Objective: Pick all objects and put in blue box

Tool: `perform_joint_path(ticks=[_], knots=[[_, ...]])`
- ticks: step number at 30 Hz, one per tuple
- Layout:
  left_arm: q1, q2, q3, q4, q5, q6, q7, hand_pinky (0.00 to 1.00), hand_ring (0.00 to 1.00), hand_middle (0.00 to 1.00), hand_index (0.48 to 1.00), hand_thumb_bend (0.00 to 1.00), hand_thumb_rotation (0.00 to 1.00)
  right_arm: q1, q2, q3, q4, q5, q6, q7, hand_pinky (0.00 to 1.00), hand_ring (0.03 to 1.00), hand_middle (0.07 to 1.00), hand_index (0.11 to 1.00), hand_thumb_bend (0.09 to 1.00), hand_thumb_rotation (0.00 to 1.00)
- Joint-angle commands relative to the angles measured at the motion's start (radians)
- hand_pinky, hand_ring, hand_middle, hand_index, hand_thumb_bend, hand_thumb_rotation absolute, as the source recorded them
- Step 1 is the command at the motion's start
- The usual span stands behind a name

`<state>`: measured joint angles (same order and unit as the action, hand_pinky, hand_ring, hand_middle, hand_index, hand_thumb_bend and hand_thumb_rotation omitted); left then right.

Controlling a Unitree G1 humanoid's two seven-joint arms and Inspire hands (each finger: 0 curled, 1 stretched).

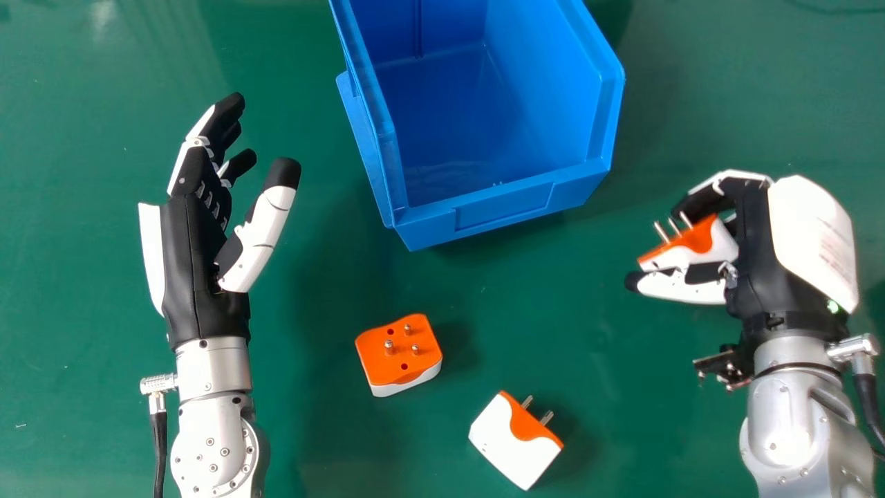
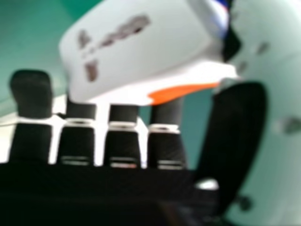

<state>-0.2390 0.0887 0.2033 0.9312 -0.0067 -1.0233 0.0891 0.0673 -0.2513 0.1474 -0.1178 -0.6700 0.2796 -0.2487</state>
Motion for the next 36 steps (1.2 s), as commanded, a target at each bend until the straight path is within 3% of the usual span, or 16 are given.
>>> perform_joint_path(ticks=[1, 7, 12, 17, 23, 36], knots=[[-0.012, 0.004, -0.001, -0.006, 0.004, -0.012, 0.005, 0.82, 0.89, 0.88, 0.806, 0.76, 0.54, 0.01, 0.002, -0.022, -0.018, 0.022, -0.057, -0.03, 0.23, 0.353, 0.47, 0.499, 0.512, 0.0], [-0.015, 0.004, -0.002, -0.008, 0.014, -0.012, 0.019, 0.83, 0.89, 0.88, 0.806, 0.76, 0.54, 0.017, 0.011, -0.025, -0.03, 0.056, -0.138, -0.028, 0.22, 0.347, 0.464, 0.51, 0.51, 0.0], [-0.018, 0.004, -0.003, -0.005, 0.008, -0.012, 0.015, 0.82, 0.89, 0.88, 0.806, 0.75, 0.54, 0.016, 0.02, -0.011, -0.042, 0.054, -0.187, -0.031, 0.24, 0.345, 0.459, 0.506, 0.51, 0.0], [-0.021, 0.005, -0.003, -0.006, 0.008, -0.006, 0.016, 0.82, 0.89, 0.88, 0.806, 0.75, 0.54, 0.02, 0.026, -0.011, -0.034, 0.139, -0.325, -0.009, 0.26, 0.36, 0.462, 0.506, 0.504, 0.0], [-0.023, 0.006, -0.004, -0.009, 0.013, -0.002, 0.022, 0.82, 0.89, 0.88, 0.805, 0.76, 0.54, 0.03, 0.029, -0.002, -0.063, 0.157, -0.377, 0.02, 0.28, 0.383, 0.465, 0.5, 0.5, 0.0], [-0.016, 0.005, -0.003, -0.014, 0.003, -0.005, 0.011, 0.82, 0.89, 0.88, 0.804, 0.76, 0.54, 0.049, 0.04, 0.0, -0.075, 0.175, -0.452, 0.026, 0.31, 0.408, 0.469, 0.482, 0.499, 0.0]])
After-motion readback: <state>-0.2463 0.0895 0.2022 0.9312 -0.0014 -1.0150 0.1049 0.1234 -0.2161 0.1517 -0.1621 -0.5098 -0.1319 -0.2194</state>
